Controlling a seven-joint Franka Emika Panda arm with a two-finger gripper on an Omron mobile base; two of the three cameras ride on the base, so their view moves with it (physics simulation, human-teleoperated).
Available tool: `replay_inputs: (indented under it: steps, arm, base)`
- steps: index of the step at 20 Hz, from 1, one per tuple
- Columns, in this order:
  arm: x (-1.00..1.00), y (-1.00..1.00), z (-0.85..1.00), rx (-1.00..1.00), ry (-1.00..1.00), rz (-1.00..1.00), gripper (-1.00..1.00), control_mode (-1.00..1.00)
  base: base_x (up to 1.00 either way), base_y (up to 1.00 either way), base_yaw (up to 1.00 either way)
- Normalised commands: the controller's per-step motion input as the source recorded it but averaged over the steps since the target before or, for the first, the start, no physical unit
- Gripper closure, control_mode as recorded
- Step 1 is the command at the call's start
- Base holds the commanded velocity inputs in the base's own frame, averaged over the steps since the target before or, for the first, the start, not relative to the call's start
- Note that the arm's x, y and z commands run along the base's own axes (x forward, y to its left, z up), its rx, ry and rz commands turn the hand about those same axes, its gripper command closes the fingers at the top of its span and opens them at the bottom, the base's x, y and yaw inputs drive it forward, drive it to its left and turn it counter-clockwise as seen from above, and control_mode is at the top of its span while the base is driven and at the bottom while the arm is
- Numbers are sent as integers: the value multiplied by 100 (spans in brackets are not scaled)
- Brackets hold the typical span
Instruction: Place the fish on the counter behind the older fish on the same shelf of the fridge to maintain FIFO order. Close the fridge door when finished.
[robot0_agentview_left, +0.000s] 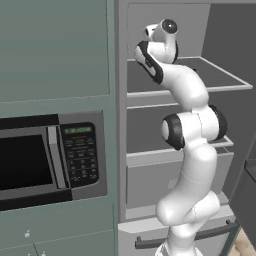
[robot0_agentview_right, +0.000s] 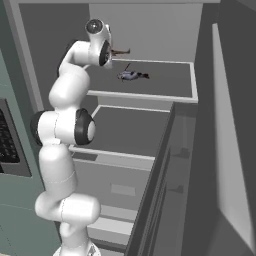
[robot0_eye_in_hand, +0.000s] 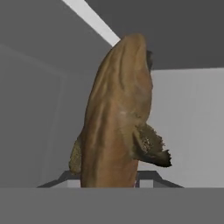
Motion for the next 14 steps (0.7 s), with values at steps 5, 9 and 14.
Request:
replay_inputs:
  steps: [5,9,14]
  arm:
    - [25,22,-43,-17,0,0,100,-100]
    - [36,0,-29,-8,0,1,100,-100]
    - [53,0,-30,-5,2,2,100,-100]
  base:
    - [0,0,0]
    - [0,0,0]
    - [0,0,0]
